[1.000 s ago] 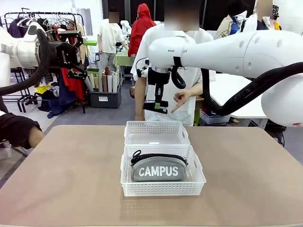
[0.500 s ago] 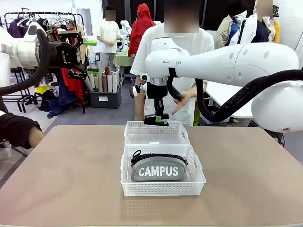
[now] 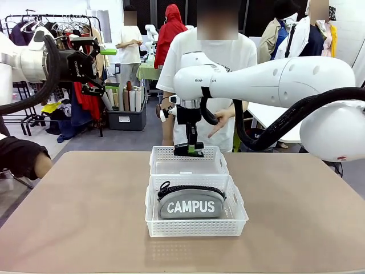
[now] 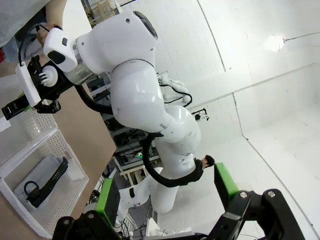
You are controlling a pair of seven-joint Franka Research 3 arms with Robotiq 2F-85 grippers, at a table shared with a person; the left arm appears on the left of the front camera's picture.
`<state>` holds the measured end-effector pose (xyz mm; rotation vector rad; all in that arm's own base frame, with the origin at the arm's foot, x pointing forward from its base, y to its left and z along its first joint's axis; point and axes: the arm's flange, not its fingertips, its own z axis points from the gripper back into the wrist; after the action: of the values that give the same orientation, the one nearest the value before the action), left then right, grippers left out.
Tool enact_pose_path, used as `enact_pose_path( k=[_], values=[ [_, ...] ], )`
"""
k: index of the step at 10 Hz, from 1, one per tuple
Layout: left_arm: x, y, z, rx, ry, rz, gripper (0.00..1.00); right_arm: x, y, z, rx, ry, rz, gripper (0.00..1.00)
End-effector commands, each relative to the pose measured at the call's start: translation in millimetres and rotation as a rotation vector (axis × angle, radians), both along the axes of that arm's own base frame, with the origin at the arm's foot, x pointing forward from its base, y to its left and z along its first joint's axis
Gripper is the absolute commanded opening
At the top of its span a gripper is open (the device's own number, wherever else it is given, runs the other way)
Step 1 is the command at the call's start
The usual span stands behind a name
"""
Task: Distribute items into two baskets.
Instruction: Place the picked Stapler into the Organizing basket as instructed by the person.
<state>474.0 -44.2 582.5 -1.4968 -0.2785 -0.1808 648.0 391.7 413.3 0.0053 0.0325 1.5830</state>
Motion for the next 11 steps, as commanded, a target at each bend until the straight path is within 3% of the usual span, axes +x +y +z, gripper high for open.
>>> enact_pose_path(
  k=[1,5,11],
  values=[
    [-1,0,1,-0.002,-0.001,0.0,1.0,0,0,6,0.006,-0.01,0.001,0.0],
    [-1,0,1,-0.002,-0.001,0.0,1.0,13,-10,-36,-0.064,0.005,0.02,0.0],
    [-1,0,1,-0.002,-0.001,0.0,1.0,16,-9,-74,-0.086,0.023,0.011,0.0]
  ],
)
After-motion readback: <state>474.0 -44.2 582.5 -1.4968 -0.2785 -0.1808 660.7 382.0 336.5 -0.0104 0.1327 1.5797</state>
